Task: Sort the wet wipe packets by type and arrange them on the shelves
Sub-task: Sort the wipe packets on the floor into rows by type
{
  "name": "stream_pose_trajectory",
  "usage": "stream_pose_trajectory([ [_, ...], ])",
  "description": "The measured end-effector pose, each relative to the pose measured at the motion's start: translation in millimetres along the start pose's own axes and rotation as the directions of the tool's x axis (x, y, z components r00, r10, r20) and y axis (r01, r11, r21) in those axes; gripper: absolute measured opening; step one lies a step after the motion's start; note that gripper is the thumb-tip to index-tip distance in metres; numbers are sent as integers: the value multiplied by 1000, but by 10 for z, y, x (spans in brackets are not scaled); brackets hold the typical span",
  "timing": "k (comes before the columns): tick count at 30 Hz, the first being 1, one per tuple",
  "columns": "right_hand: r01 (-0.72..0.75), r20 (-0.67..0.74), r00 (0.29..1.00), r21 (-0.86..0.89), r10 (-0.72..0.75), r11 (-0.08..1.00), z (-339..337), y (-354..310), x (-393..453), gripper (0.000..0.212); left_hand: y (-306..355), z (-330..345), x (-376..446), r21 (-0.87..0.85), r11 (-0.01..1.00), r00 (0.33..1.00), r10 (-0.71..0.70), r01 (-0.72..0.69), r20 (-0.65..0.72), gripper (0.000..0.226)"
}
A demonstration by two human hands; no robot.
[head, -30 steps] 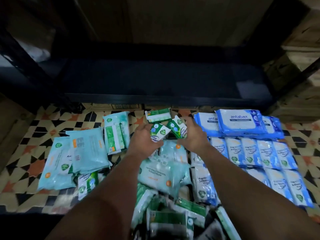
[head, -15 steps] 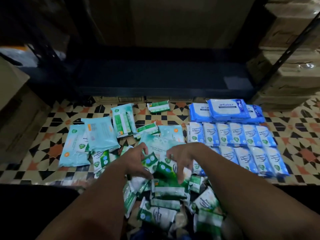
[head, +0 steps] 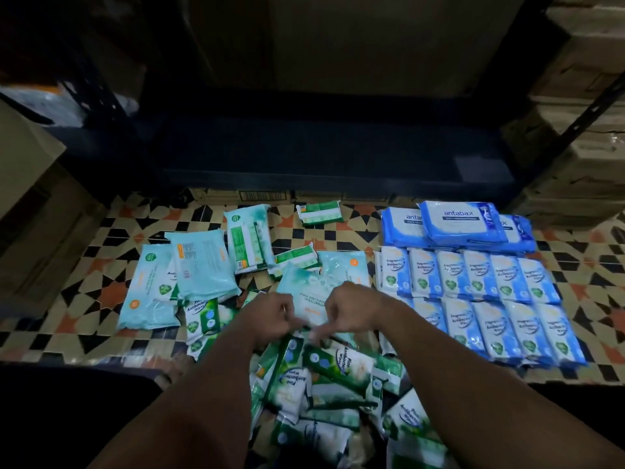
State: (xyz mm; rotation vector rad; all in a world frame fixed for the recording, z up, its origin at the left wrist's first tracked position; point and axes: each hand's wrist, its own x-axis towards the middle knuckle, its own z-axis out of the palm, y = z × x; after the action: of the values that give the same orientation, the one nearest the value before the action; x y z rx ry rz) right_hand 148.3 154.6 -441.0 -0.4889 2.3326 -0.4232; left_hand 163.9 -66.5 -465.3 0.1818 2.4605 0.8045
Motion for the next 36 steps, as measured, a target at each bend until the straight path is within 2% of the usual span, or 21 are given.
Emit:
stream_pose_trajectory([
  [5, -111, -300, 951, -95, 78, 989, -412, 284, 394, 28, 143, -314, 535, 139, 990, 956, 50, -10, -289, 3],
  [7, -167, -377, 920, -122, 110, 978, -532, 354, 486, 14, 226, -397, 702, 252, 967, 910, 84, 23, -405, 16],
  [8, -190, -393, 911, -140, 122, 972, -613, 400, 619, 14, 225, -435, 861, 297, 954, 900, 83, 52, -427, 19],
  [11, -246, -423, 895, -204, 141, 948, -813, 457, 962, 30, 243, -451, 1255, 448, 887, 943, 50, 109, -328, 43],
  [15, -269, -421, 898, -299, 126, 916, -918, 617, 1542, 71, 234, -344, 1645, 604, 789, 992, -52, 109, -111, 80],
  [17, -240, -386, 917, -322, 105, 916, -927, 711, 1791, 90, 200, -312, 1781, 610, 788, 996, -82, 79, -23, 92],
  [19, -212, -372, 925, -341, 75, 916, -916, 764, 1911, 102, 177, -322, 1847, 561, 827, 998, -51, 25, 31, 95],
  [21, -211, -384, 921, -360, 62, 909, -911, 804, 1996, 106, 172, -350, 1905, 514, 858, 998, -31, -4, 61, 91],
  [24, -283, -383, 915, -376, 131, 882, -883, 799, 2036, 88, 135, -375, 1911, 389, 921, 998, -40, 19, 46, 82],
  [28, -395, -346, 894, -310, 284, 865, -884, 721, 1918, 70, 26, -359, 1841, 32, 998, 993, -45, 49, -109, 65],
  [31, -429, -396, 869, -310, 296, 848, -846, 717, 1757, 69, 56, -380, 1711, -197, 980, 969, -54, 5, -241, 62],
  [33, -426, -426, 855, -254, 295, 868, -858, 674, 1569, 71, 120, -429, 1560, -325, 945, 957, -56, -42, -286, 51],
  [36, -312, -346, 902, -115, 256, 943, -902, 543, 1240, 68, 239, -541, 1302, -477, 874, 908, -121, -95, -402, 48],
])
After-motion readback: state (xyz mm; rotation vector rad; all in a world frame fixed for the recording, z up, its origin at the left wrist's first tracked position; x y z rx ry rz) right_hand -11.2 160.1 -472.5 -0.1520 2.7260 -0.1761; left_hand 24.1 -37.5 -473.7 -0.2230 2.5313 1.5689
